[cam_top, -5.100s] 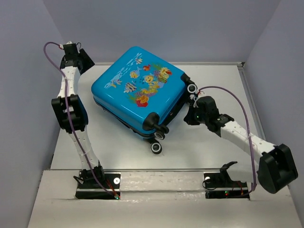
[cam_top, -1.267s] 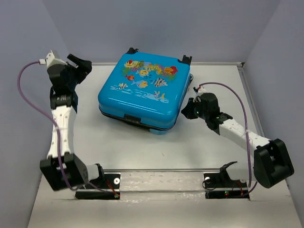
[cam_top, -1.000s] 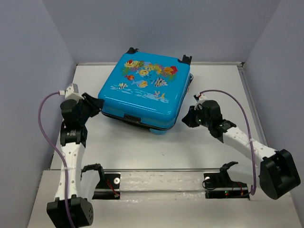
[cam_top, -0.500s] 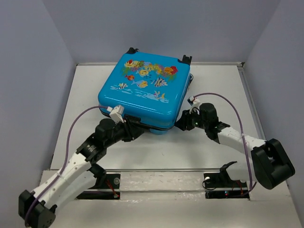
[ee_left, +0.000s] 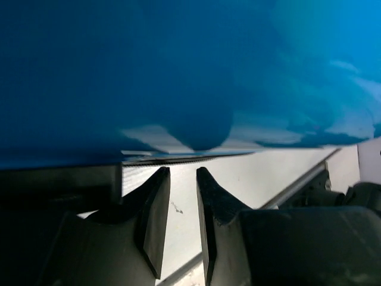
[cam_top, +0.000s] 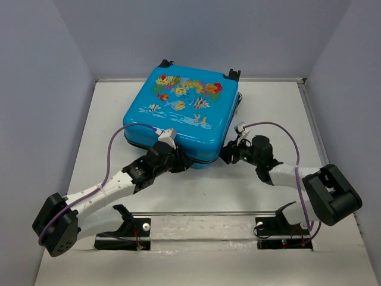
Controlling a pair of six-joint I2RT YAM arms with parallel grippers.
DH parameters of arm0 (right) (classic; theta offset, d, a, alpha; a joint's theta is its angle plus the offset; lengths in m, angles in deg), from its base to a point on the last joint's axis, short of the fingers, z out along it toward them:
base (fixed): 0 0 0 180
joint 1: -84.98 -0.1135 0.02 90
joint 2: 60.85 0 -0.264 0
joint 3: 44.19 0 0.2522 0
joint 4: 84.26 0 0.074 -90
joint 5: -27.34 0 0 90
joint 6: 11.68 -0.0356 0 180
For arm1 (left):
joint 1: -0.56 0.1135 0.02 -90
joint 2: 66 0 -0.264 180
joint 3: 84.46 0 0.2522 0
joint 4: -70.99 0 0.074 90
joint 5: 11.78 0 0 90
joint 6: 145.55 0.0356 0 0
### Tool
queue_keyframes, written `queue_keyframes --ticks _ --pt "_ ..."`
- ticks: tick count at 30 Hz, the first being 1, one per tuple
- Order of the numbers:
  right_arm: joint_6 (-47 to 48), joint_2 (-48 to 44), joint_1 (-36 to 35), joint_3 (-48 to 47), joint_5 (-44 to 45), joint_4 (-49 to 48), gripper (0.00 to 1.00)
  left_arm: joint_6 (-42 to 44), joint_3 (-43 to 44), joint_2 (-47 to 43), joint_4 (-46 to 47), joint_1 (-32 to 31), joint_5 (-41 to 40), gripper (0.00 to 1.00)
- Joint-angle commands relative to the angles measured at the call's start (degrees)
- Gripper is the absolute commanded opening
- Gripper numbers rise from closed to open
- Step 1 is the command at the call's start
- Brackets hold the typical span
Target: Pack the luggage
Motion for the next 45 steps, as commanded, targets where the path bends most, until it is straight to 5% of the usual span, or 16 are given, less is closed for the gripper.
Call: queue_keyframes --ticks 1,9,15,19,28,33,45 --pt "1.71 0.84 -0.48 1.03 -0.54 -14.22 0.47 3.82 4.26 0.57 1.56 0.03 -10.63 0.36" --pt "1.8 3.82 -0.48 0.24 -2.64 -19.15 0.42 5.85 5.85 0.04 -1.43 0.21 -24.27 0.37" --pt "-1.88 3.75 -0.48 -0.2 -5.89 -19.6 0.07 5.76 5.76 1.18 -0.21 0.21 -23.75 0.37" --pt "-4.88 0.51 -3.19 1.38 -4.33 -15.82 0.07 6.11 6.72 2.94 1.46 0.21 -22.52 0.38" --pt "-13.22 -12.23 -22.17 7.0 19.38 9.54 0.07 7.78 11.11 8.47 6.3 0.38 -22.26 0.39" --pt "-17.0 -17.17 -30.17 7.19 23.97 16.95 0.07 7.87 12.79 11.03 8.93 0.74 -20.68 0.39" --pt "-18.5 5.14 -39.77 -18.56 35.05 13.64 0.07 8.4 14.46 13.23 9.47 0.91 -16.63 0.39"
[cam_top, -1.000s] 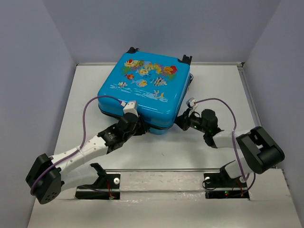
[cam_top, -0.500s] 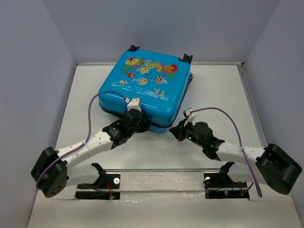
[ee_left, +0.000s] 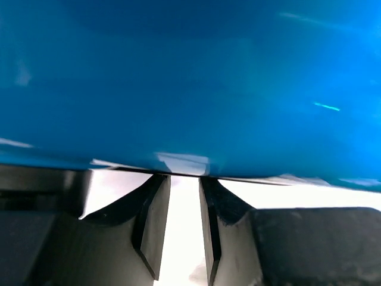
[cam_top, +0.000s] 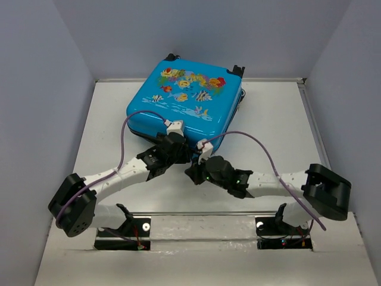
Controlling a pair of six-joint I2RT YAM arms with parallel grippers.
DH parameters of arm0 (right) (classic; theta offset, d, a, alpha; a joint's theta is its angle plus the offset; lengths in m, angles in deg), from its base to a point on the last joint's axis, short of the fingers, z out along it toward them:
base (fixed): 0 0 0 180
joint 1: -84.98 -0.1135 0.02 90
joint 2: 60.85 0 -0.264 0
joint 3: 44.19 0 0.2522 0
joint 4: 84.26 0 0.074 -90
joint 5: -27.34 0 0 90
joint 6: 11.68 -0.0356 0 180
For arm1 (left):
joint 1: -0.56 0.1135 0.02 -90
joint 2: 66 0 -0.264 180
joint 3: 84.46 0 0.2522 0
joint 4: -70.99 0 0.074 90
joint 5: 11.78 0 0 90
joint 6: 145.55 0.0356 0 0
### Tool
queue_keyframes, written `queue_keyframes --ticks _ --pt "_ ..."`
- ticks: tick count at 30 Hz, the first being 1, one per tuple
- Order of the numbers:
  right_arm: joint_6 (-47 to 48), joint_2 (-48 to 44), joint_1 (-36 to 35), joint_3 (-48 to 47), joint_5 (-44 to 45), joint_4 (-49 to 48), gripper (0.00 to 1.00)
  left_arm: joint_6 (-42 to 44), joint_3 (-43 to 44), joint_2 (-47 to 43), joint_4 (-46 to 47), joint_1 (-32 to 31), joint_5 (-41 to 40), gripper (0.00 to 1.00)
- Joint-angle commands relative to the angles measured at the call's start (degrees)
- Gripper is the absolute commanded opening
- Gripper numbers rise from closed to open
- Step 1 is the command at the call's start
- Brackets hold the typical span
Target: Pack the luggage
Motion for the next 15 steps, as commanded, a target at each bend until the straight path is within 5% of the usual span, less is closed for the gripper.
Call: queue_keyframes --ticks 1,7,15 --pt "-1.96 5.15 -4.16 -9.12 -2.37 -2.06 0.07 0.68 3.1 -0.52 13.73 1.94 -3.32 0.39" --pt "-2.13 8.5 -4.16 -11.43 3.01 -3.11 0.07 2.44 0.11 -8.16 9.78 8.52 0.37 0.41" --pt "-2.66 -1.95 -3.64 2.34 6.17 1.45 0.11 2.0 -0.24 -16.61 5.29 12.75 5.73 0.44"
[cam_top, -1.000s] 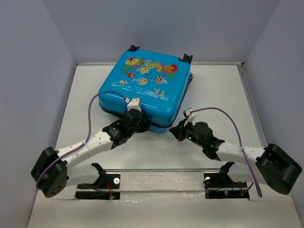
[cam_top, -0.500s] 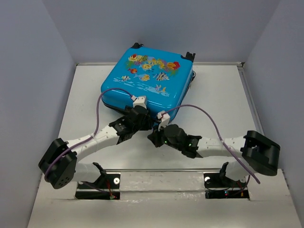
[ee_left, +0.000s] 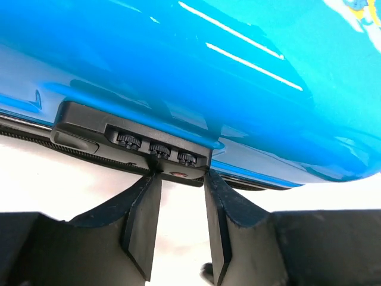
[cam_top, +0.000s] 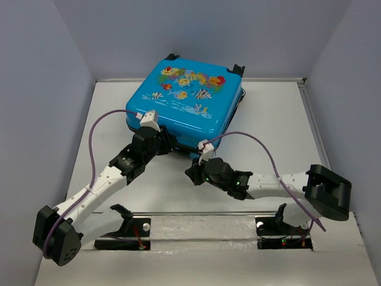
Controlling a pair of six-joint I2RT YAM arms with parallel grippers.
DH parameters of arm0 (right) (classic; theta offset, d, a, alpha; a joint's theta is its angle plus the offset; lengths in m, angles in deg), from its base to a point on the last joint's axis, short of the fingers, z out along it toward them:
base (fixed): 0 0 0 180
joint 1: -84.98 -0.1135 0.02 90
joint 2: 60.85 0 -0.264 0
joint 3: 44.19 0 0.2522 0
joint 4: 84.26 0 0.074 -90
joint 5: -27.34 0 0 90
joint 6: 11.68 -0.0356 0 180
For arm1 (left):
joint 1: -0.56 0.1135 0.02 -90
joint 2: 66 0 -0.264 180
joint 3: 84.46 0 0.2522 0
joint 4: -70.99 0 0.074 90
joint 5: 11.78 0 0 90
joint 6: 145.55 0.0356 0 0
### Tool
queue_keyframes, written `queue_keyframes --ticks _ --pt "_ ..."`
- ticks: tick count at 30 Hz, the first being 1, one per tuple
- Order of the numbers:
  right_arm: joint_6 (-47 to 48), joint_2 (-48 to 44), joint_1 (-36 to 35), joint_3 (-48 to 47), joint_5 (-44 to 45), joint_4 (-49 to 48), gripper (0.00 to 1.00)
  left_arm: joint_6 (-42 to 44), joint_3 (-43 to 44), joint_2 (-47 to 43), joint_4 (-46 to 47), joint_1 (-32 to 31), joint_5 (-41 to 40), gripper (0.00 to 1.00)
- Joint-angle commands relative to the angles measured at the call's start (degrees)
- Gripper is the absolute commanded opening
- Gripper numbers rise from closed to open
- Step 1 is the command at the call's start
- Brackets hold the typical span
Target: Pack the luggage
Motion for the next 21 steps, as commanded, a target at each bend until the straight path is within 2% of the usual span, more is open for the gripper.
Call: queue_keyframes --ticks 1,3,6,10,14,21 --pt "-0.21 -9.38 1.26 9.14 3.9 2.21 0.16 -0.16 0.39 -1.33 7.8 0.86 1.58 0.44" --pt "1.71 -11.07 4.33 11.35 -1.88 2.31 0.27 -0.95 -1.54 -1.85 8.33 0.86 2.55 0.44" --pt "3.48 -12.74 7.31 14.24 -2.52 3.8 0.44 -2.71 -6.2 -3.96 10.0 0.95 3.69 0.44" --pt "4.44 -16.17 11.37 16.18 -3.23 3.8 0.45 -3.68 -7.88 -5.28 10.26 0.6 5.19 0.44" --pt "6.72 -19.25 14.45 16.9 -4.19 3.98 0.55 -4.56 -7.71 -4.06 10.96 -3.6 4.14 0.44" --pt "13.49 -16.54 15.68 13.21 -4.11 -0.15 0.55 -6.05 -5.78 1.91 15.97 -6.69 5.36 0.44"
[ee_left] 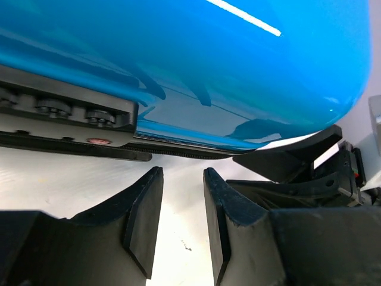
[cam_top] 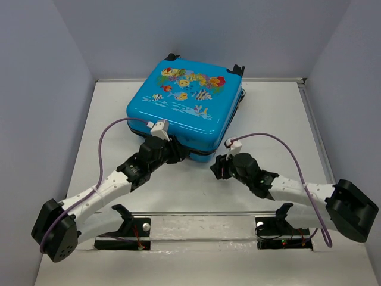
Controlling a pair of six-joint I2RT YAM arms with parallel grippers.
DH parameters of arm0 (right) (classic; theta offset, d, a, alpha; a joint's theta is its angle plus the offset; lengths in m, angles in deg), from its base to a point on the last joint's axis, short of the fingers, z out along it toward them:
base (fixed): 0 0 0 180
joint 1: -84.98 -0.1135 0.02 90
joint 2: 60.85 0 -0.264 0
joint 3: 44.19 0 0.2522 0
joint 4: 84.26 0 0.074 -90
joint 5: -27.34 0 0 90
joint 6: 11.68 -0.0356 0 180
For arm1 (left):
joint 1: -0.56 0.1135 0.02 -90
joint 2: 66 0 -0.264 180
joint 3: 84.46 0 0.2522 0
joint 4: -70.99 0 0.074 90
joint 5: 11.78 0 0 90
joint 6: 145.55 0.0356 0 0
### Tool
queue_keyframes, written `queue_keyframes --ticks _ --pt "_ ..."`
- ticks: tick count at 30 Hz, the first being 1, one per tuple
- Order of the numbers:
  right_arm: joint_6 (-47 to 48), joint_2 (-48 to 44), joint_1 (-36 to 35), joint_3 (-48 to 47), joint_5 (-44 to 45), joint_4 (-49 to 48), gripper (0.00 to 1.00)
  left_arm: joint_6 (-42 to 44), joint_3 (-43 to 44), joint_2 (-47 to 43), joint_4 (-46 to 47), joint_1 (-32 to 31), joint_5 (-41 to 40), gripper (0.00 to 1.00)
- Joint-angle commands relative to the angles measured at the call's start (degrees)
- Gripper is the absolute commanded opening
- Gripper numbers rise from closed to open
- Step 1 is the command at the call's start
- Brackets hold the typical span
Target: Pack the luggage
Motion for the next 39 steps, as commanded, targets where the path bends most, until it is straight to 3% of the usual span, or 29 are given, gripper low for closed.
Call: queue_keyframes --ticks 1,12,18,26,28,29,30,36,39 --pt "6.42 1.57 0.21 -4.06 -0.57 -5.48 0.55 -1.22 1.64 2.8 5.94 -0.73 0.6 0.44" --pt "14.16 5.17 0.73 -9.86 5.23 -7.68 0.52 0.71 4.8 8.77 7.17 -0.64 -0.37 0.44" --pt "16.61 7.81 0.73 -10.66 7.16 -10.5 0.39 1.32 5.85 10.35 7.61 -0.64 -1.6 0.44" --pt "17.67 8.42 0.73 -9.87 13.06 -11.81 0.33 2.11 7.17 11.76 7.61 -0.64 -2.12 0.43" --pt "17.58 8.95 0.73 -9.87 12.53 -12.08 0.23 2.29 7.52 12.11 7.79 -0.64 -2.3 0.43" --pt "17.58 9.65 0.73 -10.22 11.83 -12.34 0.12 2.55 7.96 12.46 7.7 -0.73 -2.47 0.43" --pt "17.58 10.0 0.73 -10.31 11.65 -12.52 0.07 2.56 8.14 12.64 7.7 -0.73 -2.56 0.43" --pt "13.48 6.76 0.73 -8.38 2.37 -13.05 0.07 3.7 11.12 15.45 7.97 -0.64 -3.0 0.43" --pt "11.0 4.47 -3.65 -8.55 0.75 -9.28 0.07 4.05 13.41 17.29 7.79 -0.55 -3.44 0.42"
